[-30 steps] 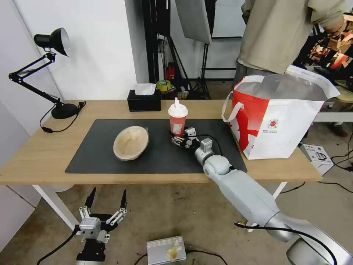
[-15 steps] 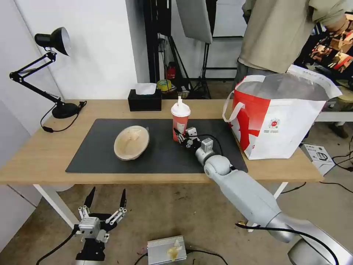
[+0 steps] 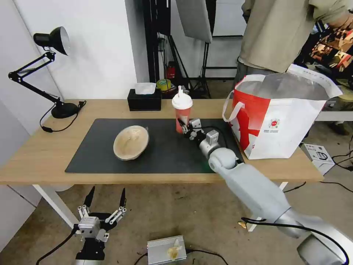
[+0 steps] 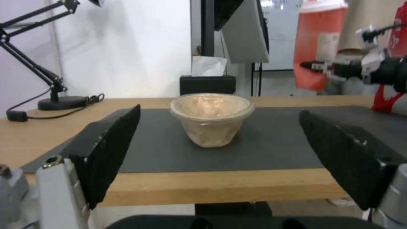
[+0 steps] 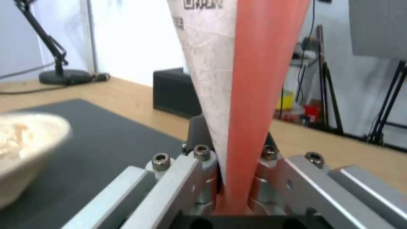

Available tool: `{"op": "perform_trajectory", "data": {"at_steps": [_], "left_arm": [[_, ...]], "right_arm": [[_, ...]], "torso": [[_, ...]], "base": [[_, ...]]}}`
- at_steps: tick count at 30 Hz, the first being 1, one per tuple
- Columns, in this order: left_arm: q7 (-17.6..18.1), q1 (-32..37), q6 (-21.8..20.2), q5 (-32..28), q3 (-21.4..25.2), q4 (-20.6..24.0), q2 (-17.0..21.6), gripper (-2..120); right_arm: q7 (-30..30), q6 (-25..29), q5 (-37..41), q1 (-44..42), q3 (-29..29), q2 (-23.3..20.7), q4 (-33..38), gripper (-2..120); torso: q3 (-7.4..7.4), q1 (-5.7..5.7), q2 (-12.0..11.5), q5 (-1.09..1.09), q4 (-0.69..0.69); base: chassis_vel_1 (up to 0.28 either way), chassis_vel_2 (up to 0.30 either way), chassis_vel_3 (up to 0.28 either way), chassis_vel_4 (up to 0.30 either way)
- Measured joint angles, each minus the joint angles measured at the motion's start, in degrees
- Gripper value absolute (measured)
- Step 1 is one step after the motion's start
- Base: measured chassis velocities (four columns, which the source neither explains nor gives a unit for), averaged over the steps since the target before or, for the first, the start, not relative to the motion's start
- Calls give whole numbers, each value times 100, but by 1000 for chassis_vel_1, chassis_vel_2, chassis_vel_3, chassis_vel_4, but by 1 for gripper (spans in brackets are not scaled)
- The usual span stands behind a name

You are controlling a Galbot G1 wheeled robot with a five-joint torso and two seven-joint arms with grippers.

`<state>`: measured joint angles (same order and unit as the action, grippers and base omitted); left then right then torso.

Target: Pick up the trash from the table and place it into the takeout bag.

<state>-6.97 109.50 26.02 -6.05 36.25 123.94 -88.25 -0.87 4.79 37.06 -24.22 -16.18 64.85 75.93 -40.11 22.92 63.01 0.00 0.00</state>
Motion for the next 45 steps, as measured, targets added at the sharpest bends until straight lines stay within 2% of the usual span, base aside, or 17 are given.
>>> {"op": "perform_trajectory", "data": {"at_steps": [11,14,15,19,20,23,24,26,27,30,32,35,36,37,45], "left_arm": [[-1,-9,4,0,-20,17,28,100],[-2,1,8,0,-27,65,68,100],[-2,1,8,0,-27,65,68,100],[-4,17,16,0,-50,117,126,100],[-4,17,16,0,-50,117,126,100],[-16,2,29,0,-84,125,199,100],[-16,2,29,0,-84,125,199,100],[-105,5,55,1,-110,144,230,100],[-105,5,55,1,-110,144,230,100],[-150,37,101,9,-136,169,272,100],[-157,49,104,12,-141,187,291,100],[-162,117,112,6,-129,279,397,100],[-162,117,112,6,-129,279,397,100],[-162,168,124,-19,-92,333,477,100],[-161,272,144,-123,-29,463,690,100]], "right_arm": [[58,-131,246,213,-113,-442,602,5],[111,-264,486,397,-147,-864,1046,4],[111,-264,486,397,-147,-864,1046,4],[98,-428,824,654,-162,-1454,1576,4],[98,-428,824,654,-162,-1454,1576,4],[-80,-570,1215,1059,-163,-2091,2024,4],[-80,-570,1215,1059,-163,-2091,2024,4],[-330,-743,1487,1339,-104,-2605,2306,4],[-330,-743,1487,1339,-104,-2605,2306,4],[-756,-1010,1661,1624,62,-3300,2540,4],[-834,-1068,1678,1669,103,-3431,2582,4],[-1074,-1286,1712,1792,313,-3944,2716,4],[-1074,-1286,1712,1792,313,-3944,2716,4],[-1198,-1439,1713,1815,487,-4211,2756,4],[-1593,-1791,1454,1789,1006,-4791,2726,4]], "torso": [[0,0,0,0,0],[0,0,1,1,0],[0,0,1,1,0],[1,0,1,1,-1],[1,0,1,1,-1],[1,0,1,0,0],[1,0,1,0,0],[1,-1,1,1,0],[1,-1,1,1,0],[1,0,1,1,-1],[1,-1,1,1,-1],[1,-1,2,1,-1],[1,-1,2,1,-1],[1,-1,1,1,-1],[1,-1,2,1,-1]], "base": [[0,0,0,0],[0,0,0,0],[0,0,0,0],[0,0,0,0],[0,0,0,0],[0,0,0,0],[0,0,0,0],[0,0,0,0],[0,0,0,0],[0,0,0,0],[0,0,0,0],[0,0,0,0],[0,0,0,0],[0,0,0,0],[0,0,0,0]]}}
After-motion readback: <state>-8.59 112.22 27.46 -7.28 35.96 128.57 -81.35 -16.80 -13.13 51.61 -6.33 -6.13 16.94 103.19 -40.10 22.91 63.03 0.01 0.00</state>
